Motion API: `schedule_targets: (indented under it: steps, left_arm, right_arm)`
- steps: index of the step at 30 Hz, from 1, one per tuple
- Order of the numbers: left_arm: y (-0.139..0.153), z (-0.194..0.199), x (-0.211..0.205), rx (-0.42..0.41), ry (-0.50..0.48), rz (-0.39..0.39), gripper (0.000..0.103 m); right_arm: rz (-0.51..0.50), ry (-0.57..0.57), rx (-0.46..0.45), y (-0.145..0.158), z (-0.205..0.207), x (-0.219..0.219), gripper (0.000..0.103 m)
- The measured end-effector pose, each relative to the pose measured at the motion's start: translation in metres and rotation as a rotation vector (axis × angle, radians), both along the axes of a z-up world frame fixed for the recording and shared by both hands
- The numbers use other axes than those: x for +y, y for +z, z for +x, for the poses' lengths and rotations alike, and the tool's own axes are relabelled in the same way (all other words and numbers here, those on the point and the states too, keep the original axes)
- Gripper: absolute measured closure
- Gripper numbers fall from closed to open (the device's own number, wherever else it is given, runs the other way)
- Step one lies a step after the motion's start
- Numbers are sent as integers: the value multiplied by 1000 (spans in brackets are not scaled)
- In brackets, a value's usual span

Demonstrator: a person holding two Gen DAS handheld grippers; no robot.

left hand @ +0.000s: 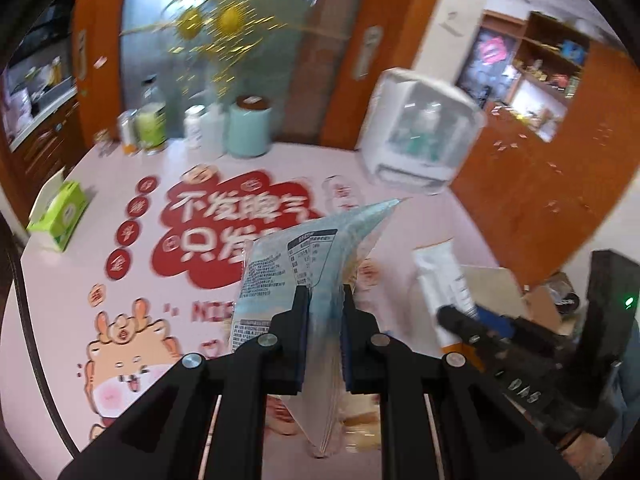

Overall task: Organize snacks
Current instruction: 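Lift both held snacks and carry them toward the white tray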

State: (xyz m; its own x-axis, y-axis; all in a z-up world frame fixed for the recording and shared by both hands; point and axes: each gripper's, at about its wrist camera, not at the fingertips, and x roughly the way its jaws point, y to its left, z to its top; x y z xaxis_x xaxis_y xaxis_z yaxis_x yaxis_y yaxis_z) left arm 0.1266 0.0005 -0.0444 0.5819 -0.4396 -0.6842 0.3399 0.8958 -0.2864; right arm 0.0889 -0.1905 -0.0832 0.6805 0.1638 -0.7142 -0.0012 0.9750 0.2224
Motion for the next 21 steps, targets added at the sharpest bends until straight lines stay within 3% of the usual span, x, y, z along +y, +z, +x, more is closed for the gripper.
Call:
schedule_targets:
  steps: [10, 21]
  left_arm:
    - [55, -52, -114, -97, -172, -77, 92]
    - [60, -76, -231, -86, -328, -60, 91]
  right_arm:
    - [-79, -143, -96, 45, -86, -93, 70]
    - [-128, -301, -136, 67, -133, -190, 68]
